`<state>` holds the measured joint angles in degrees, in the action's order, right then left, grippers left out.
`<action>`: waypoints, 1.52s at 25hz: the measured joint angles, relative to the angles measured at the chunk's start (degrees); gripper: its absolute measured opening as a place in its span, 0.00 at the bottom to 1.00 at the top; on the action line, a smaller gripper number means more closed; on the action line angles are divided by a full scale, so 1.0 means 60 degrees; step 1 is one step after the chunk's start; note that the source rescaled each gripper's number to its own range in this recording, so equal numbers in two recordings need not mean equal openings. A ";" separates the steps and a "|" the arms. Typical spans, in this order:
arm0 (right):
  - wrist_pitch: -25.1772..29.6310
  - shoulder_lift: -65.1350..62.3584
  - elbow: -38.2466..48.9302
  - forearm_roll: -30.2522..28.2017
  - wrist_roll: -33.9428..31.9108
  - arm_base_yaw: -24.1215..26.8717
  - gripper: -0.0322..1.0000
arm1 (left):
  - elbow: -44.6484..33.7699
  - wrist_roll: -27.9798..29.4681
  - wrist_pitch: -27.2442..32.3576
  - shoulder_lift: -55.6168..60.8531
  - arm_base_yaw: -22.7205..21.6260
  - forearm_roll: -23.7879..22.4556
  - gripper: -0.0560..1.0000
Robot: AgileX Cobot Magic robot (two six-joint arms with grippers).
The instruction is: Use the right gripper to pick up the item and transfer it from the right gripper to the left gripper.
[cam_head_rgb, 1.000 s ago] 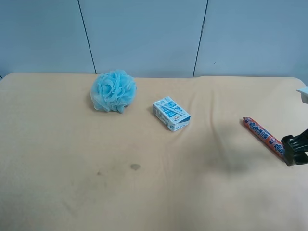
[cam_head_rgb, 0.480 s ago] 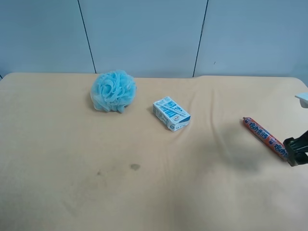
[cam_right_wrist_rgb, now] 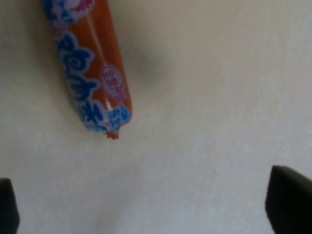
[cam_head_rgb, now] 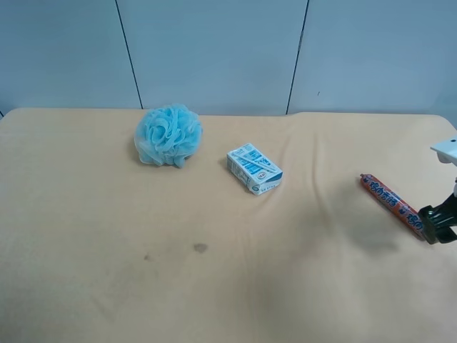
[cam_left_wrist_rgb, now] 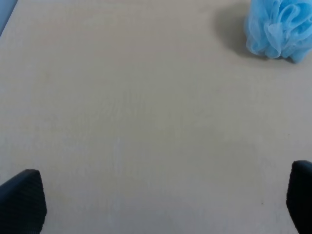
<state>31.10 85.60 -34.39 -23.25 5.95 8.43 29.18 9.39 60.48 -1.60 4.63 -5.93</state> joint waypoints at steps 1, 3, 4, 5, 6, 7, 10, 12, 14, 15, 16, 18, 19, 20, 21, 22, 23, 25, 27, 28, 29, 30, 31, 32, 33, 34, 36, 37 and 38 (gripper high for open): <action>-0.0138 0.0085 0.0000 0.0009 0.0000 0.0081 1.00 | 0.0000 0.0000 0.0000 0.0000 0.0000 0.0000 1.00; -0.0524 0.0218 0.0000 0.0035 0.0000 0.0161 1.00 | 0.0000 0.0000 0.0000 0.0000 0.0000 0.0000 1.00; -0.0757 0.0301 0.0000 0.0042 0.0000 0.0163 1.00 | 0.0000 0.0000 0.0000 0.0000 0.0000 0.0000 1.00; -0.0974 0.0395 0.0000 0.0065 0.0000 0.0163 1.00 | 0.0000 0.0000 0.0000 0.0000 0.0000 0.0000 1.00; -0.1243 0.0508 -0.0008 0.0109 0.0000 0.0163 1.00 | 0.0000 0.0000 0.0000 0.0000 0.0000 0.0000 1.00; -0.1495 0.0621 -0.0006 0.0145 0.0000 0.0163 1.00 | 0.0000 0.0000 0.0000 0.0000 0.0000 0.0000 1.00; -0.2015 0.1065 -0.0010 0.0217 0.0000 0.0163 0.99 | 0.0000 0.0000 0.0000 0.0000 0.0000 0.0000 1.00; -0.2319 0.1382 -0.0010 0.0217 0.0000 0.0163 0.96 | 0.0000 0.0000 0.0000 0.0000 0.0000 0.0000 1.00; -0.2680 0.1638 -0.0018 0.0217 0.0000 0.0163 0.94 | 0.0000 0.0000 0.0000 0.0000 0.0000 0.0000 1.00; -0.2826 0.1741 -0.0018 0.0263 0.0000 0.0163 0.94 | 0.0000 0.0000 0.0000 0.0000 0.0000 0.0000 1.00; -0.3028 0.1830 -0.0018 0.0287 0.0000 0.0163 0.94 | 0.0000 0.0000 0.0000 0.0000 0.0000 0.0000 1.00; -0.3394 0.1941 -0.0018 0.0333 0.0000 0.0163 0.94 | 0.0000 0.0000 0.0000 0.0000 0.0000 -0.0008 1.00; -0.3492 0.2006 -0.0018 0.0359 0.0000 0.0163 0.93 | 0.0000 0.0000 0.0000 0.0000 0.0000 -0.0008 1.00; -0.3607 0.2069 -0.0018 0.0383 -0.0009 0.0163 0.93 | 0.0000 0.0000 0.0000 0.0000 0.0000 -0.0008 1.00; -0.3694 0.2118 -0.0018 0.0431 -0.0009 0.0163 0.93 | 0.0000 0.0000 0.0000 0.0000 0.0000 -0.0008 1.00; -0.3757 0.2168 -0.0018 0.0503 -0.0017 0.0163 0.92 | 0.0000 0.0000 0.0000 0.0000 0.0000 -0.0008 1.00; -0.3784 0.2193 -0.0018 0.0573 -0.0027 0.0163 0.92 | 0.0000 0.0000 0.0000 0.0000 0.0000 -0.0008 1.00; -0.3981 0.2200 0.0046 0.0781 -0.0027 0.0163 0.90 | 0.0000 0.0000 0.0000 0.0000 0.0000 -0.0008 1.00; -0.4199 0.2200 0.0139 0.0955 -0.0027 0.0163 0.90 | 0.0000 0.0000 0.0000 0.0000 0.0000 -0.0008 1.00; -0.4277 0.2200 0.0205 0.1053 -0.0027 0.0154 0.90 | 0.0000 0.0000 0.0000 0.0000 0.0000 -0.0008 1.00; -0.4335 0.2200 0.0260 0.1108 -0.0027 0.0116 0.89 | 0.0000 0.0000 0.0000 0.0000 0.0000 -0.0008 1.00; -0.4349 0.2200 0.0285 0.1153 -0.0027 0.0052 0.89 | 0.0000 0.0000 0.0000 0.0000 0.0000 -0.0008 1.00; -0.4407 0.2200 0.0304 0.1201 -0.0036 -0.0004 0.89 | 0.0000 0.0000 0.0000 0.0000 0.0000 -0.0008 1.00; -0.4424 0.2200 0.0304 0.1231 -0.0036 -0.0102 0.89 | 0.0000 0.0000 0.0000 0.0000 0.0000 -0.0008 1.00; -0.4424 0.2200 0.0304 0.1267 -0.0036 -0.0197 0.89 | 0.0000 0.0000 0.0000 0.0000 0.0000 -0.0008 1.00; -0.4424 0.2200 0.0304 0.1298 -0.0036 -0.0287 0.89 | 0.0000 0.0000 0.0000 0.0000 0.0000 -0.0008 1.00; -0.4414 0.2200 0.0335 0.1416 -0.0036 -0.0358 0.89 | 0.0000 0.0000 0.0000 0.0000 0.0000 -0.0008 1.00; -0.4361 0.2200 0.0335 0.1515 -0.0036 -0.0358 0.89 | 0.0000 0.0000 0.0000 0.0000 0.0000 -0.0008 1.00; -0.4291 0.2200 0.0335 0.1555 -0.0036 -0.0358 0.89 | 0.0000 0.0000 0.0000 0.0000 0.0000 -0.0008 1.00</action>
<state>5.35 98.80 -32.37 -13.92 5.73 6.28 29.18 9.39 60.48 -1.60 4.63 -5.98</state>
